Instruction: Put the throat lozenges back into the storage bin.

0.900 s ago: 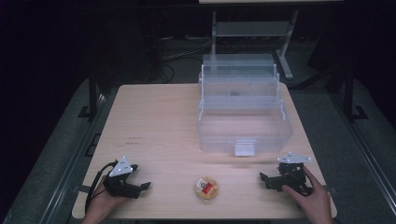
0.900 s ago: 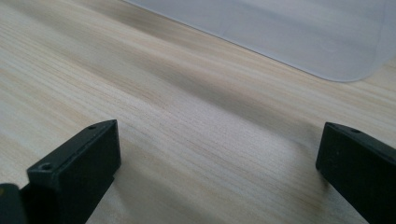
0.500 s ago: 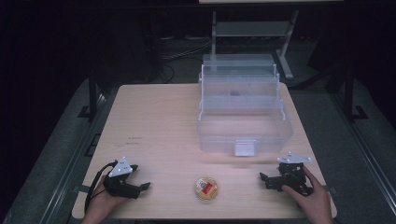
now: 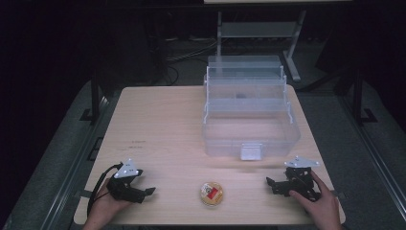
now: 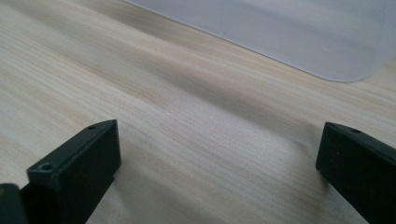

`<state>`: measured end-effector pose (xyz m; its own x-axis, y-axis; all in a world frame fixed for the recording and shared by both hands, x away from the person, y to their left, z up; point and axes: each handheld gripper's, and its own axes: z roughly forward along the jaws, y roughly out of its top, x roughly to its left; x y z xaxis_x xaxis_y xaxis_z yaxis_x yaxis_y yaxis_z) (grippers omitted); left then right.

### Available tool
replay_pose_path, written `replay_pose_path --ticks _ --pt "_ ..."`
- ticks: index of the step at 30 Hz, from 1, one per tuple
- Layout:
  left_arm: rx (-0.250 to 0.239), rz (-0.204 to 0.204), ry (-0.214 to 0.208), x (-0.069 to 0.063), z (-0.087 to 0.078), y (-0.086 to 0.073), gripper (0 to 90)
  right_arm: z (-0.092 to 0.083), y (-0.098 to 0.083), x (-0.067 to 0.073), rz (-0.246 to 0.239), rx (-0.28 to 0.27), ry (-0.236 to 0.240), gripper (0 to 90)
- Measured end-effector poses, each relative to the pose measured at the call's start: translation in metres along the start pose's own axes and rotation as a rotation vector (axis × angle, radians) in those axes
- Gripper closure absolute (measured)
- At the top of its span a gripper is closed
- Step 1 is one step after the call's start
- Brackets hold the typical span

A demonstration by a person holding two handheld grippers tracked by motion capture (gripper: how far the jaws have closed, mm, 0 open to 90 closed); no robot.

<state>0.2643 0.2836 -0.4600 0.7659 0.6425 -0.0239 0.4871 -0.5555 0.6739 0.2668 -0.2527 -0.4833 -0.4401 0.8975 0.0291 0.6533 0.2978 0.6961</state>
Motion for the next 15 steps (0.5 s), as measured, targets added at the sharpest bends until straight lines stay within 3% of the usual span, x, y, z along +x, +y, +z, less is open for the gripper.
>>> replay_pose_path --ticks 15 --pt "0.033 0.013 -0.047 -0.011 -0.004 0.022 17.9 0.0 0.0 0.0 0.0 0.0 0.0 0.0"
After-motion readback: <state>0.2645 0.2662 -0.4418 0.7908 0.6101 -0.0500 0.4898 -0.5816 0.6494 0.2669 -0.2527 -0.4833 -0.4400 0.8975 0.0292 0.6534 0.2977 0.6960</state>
